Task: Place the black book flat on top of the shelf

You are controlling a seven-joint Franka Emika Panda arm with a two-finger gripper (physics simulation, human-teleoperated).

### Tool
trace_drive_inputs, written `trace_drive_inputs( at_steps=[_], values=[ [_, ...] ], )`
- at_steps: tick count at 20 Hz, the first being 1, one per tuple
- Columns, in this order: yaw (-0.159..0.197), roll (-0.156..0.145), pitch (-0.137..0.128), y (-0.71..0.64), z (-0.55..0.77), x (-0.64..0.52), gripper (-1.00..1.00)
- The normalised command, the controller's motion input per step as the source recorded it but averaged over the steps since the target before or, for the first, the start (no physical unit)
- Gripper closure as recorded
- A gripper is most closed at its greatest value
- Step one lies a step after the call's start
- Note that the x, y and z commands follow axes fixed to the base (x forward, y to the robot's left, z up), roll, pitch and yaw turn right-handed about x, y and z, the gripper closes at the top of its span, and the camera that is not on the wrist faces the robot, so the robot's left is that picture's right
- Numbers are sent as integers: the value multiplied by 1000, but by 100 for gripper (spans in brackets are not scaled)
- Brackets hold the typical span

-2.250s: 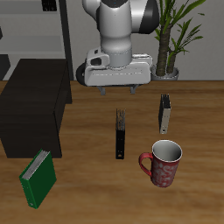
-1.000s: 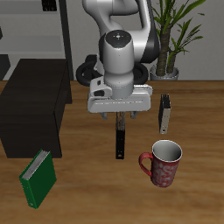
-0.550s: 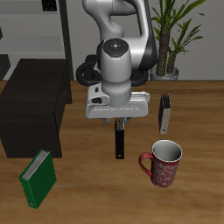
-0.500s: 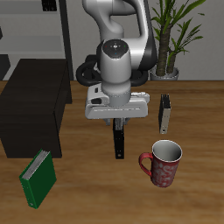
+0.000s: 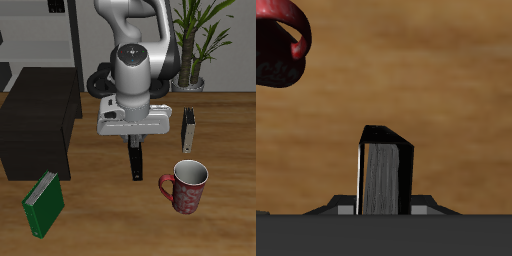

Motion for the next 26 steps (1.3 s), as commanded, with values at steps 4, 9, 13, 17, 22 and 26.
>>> trace_drive_inputs(
  at_steps=[4, 9, 13, 17, 22, 26],
  values=[
    [25, -11, -44, 39, 378, -105, 100],
    [37, -17, -62, 8, 626, -210, 100],
    [59, -40, -85, -63, 730, -255, 100],
    [48, -41, -78, -86, 665, -235, 100],
    [60, -61, -74, -178, 627, -230, 100],
    [36, -65, -45, -143, 441, -163, 100]
  ],
)
